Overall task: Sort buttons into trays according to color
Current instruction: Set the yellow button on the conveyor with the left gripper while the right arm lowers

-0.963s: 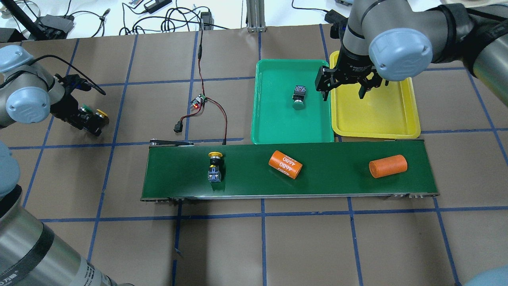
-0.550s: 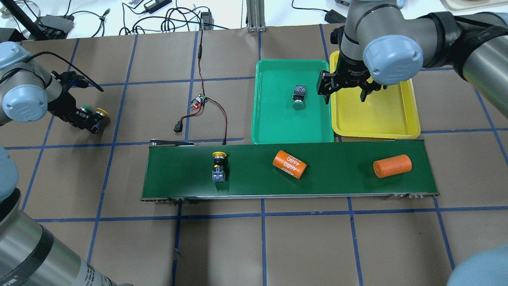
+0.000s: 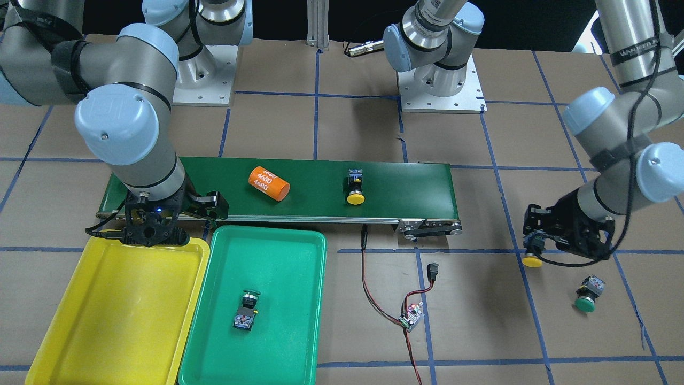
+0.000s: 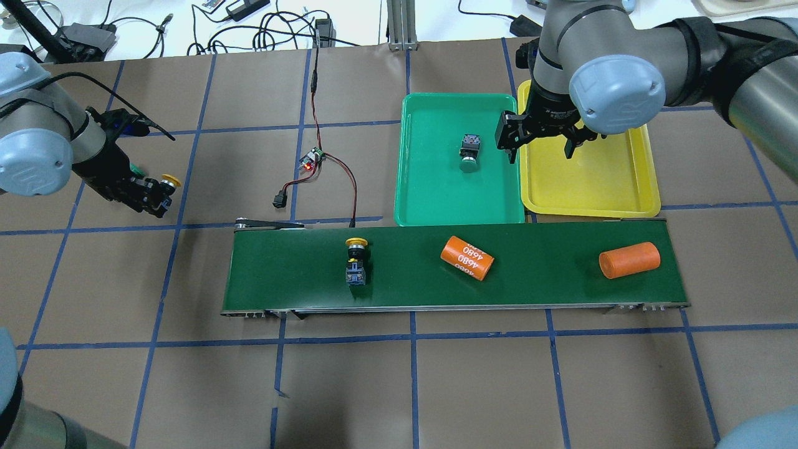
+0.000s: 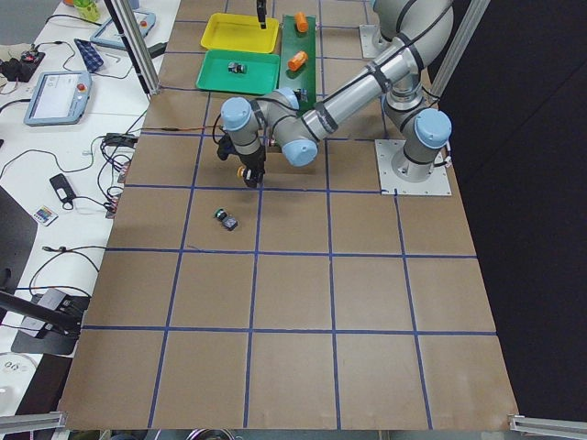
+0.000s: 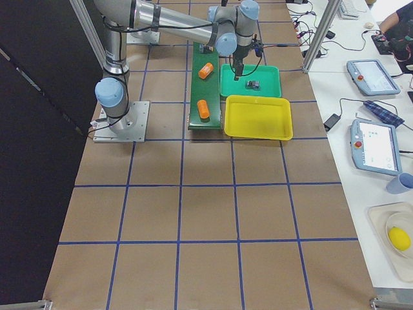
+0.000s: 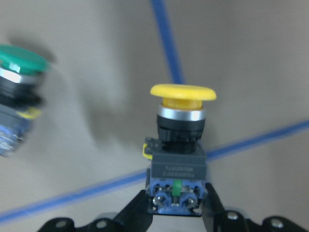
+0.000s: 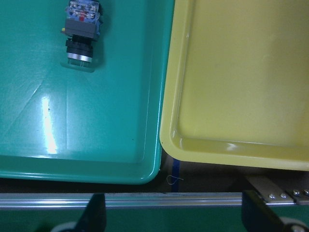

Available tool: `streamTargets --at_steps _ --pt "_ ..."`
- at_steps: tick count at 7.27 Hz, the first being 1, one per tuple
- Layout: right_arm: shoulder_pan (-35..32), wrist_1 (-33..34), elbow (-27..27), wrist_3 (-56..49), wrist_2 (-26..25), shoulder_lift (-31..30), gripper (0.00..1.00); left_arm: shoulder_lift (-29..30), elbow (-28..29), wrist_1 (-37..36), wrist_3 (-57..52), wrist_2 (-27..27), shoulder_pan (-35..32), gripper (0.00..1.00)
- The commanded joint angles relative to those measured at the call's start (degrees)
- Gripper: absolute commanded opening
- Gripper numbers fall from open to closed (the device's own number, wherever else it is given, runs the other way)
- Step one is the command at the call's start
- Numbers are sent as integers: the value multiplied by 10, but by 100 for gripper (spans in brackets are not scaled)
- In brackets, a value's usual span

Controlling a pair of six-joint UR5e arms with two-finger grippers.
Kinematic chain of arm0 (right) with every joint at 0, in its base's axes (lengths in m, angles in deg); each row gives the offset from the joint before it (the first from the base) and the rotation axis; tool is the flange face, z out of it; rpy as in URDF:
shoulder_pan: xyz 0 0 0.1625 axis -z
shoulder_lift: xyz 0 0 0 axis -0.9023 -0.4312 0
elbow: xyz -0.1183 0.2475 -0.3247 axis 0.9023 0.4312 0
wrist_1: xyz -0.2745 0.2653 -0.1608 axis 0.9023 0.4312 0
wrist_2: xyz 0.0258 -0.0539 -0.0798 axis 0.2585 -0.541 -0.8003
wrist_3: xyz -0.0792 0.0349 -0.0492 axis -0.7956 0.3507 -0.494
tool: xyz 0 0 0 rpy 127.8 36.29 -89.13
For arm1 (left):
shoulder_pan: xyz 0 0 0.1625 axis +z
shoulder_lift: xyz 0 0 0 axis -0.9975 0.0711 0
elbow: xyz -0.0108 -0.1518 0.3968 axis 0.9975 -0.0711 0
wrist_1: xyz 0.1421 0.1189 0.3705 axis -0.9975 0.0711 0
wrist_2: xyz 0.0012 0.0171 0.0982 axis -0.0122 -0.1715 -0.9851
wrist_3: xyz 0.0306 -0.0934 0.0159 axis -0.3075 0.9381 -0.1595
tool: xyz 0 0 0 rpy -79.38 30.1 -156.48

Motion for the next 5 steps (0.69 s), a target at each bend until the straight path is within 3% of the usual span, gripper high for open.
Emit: streamTargets --at_steps 1,2,3,4,5 --pt "0 0 -57 -28 20 -62 100 -108 -62 53 165 15 -100 0" --pt "0 9 -118 -18 20 -98 100 -130 -99 53 245 25 -154 0" --pt "0 84 -180 -17 20 -122 100 -140 -142 41 303 28 -193 0" --pt "0 148 -223 -4 19 -121 100 -140 -164 13 333 28 -207 0" --pt "0 161 -228 -2 21 -120 100 -137 -168 4 343 29 -211 0"
